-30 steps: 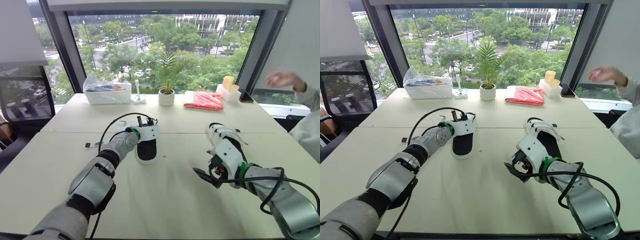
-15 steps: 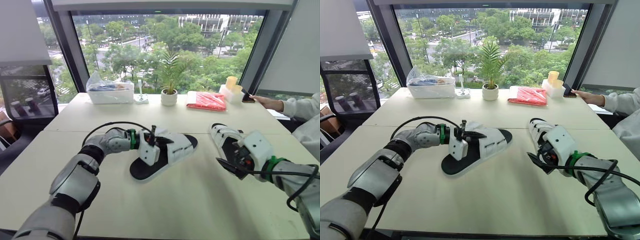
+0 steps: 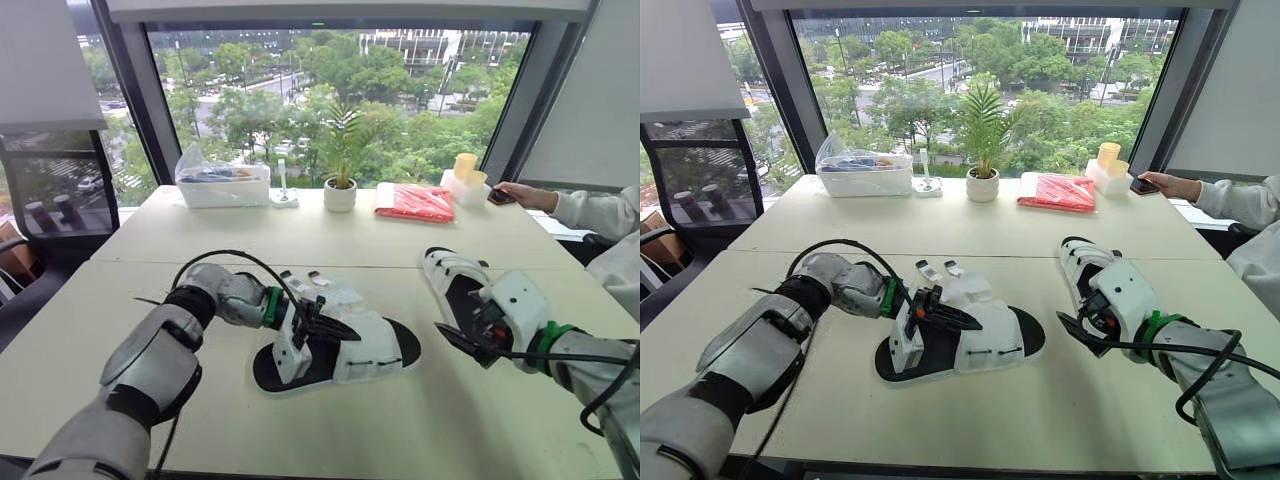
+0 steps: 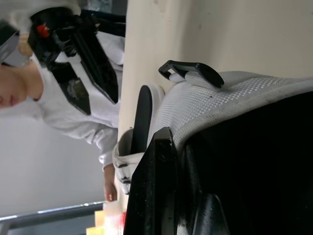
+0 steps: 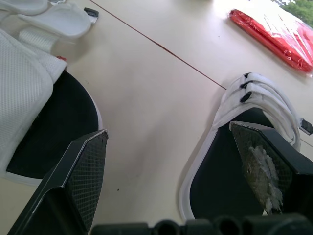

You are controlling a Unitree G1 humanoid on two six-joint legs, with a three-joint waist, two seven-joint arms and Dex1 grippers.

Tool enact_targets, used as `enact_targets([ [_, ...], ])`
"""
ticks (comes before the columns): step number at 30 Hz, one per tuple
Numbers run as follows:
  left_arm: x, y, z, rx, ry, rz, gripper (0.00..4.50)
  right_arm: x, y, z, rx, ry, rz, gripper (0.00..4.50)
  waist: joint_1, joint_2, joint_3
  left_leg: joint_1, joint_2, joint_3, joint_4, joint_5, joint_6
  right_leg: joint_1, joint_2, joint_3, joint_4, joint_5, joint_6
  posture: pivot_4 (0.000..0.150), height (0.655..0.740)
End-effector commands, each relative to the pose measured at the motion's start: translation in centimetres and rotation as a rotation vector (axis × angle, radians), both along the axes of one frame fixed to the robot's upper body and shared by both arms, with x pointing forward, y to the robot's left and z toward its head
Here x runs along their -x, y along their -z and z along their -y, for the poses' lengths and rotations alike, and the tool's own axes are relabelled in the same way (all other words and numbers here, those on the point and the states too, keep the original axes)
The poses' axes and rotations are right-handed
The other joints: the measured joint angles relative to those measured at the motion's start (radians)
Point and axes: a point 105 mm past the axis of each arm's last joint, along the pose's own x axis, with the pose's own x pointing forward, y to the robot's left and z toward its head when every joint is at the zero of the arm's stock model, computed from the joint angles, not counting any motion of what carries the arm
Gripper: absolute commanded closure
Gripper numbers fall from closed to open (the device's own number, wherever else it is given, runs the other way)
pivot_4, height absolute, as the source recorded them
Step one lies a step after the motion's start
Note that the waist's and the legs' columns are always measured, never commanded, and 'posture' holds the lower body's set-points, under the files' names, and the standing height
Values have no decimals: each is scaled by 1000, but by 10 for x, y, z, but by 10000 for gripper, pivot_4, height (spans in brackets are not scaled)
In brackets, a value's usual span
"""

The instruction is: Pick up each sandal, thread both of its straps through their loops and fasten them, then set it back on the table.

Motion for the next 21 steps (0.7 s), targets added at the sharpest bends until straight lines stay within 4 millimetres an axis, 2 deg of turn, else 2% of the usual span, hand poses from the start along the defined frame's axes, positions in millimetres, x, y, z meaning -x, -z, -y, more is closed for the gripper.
enact_targets([
  [1, -8, -3, 6, 41, 71, 150, 44396, 3, -12, -6, 30, -24, 47, 1500, 0, 0, 0, 0, -1, 0, 0, 0, 0, 0, 0, 0, 0, 0, 0, 1500, 7400],
  [3, -9, 2, 4, 40, 139, 212, 44396, 4, -12, -6, 31, -27, 46, 1500, 1, -1, 0, 0, -1, 0, 0, 0, 0, 0, 0, 0, 0, 0, 0, 1500, 7400],
  [5, -9, 5, 2, 46, 191, 239, 38192, 4, -12, -7, 32, -29, 44, 1500, 3, -1, 0, 0, -1, 0, 0, 0, 0, 0, -1, 0, 0, 0, 0, 1500, 7400],
  [7, -9, 7, -1, 42, 233, 252, 30040, 4, -12, -8, 34, -32, 42, 1500, 2, -2, 0, 0, -2, 0, 0, 0, 0, 0, -1, 0, 0, 0, 0, 1500, 7400],
  [10, -11, 8, -7, 28, 250, 261, 14060, 4, -11, -10, 36, -39, 37, 1500, 1, -2, 0, 0, -2, 0, 0, 0, 0, 0, -1, 0, 1, 0, 0, 1500, 7400],
  [13, -18, -1, -14, 47, 192, 268, 686, 4, -10, -12, 38, -50, 32, 1500, 1, -2, 0, 1, -2, 0, 0, 0, 0, 0, -1, 0, 2, 0, 0, 1500, 7400],
  [18, -32, -30, -30, 123, -2, 227, 260, 4, -9, -18, 40, -85, 26, 1500, 0, -2, 0, 1, -2, 0, 0, 0, 0, 0, -2, 0, 2, 0, 0, 1500, 7400],
  [21, -39, -40, -44, 150, -145, 162, 260, 2, -7, -20, 45, -100, 21, 1500, 1, -2, 0, 1, -2, 0, 0, 0, -1, 0, -2, 0, 2, 0, 0, 1500, 7400],
])
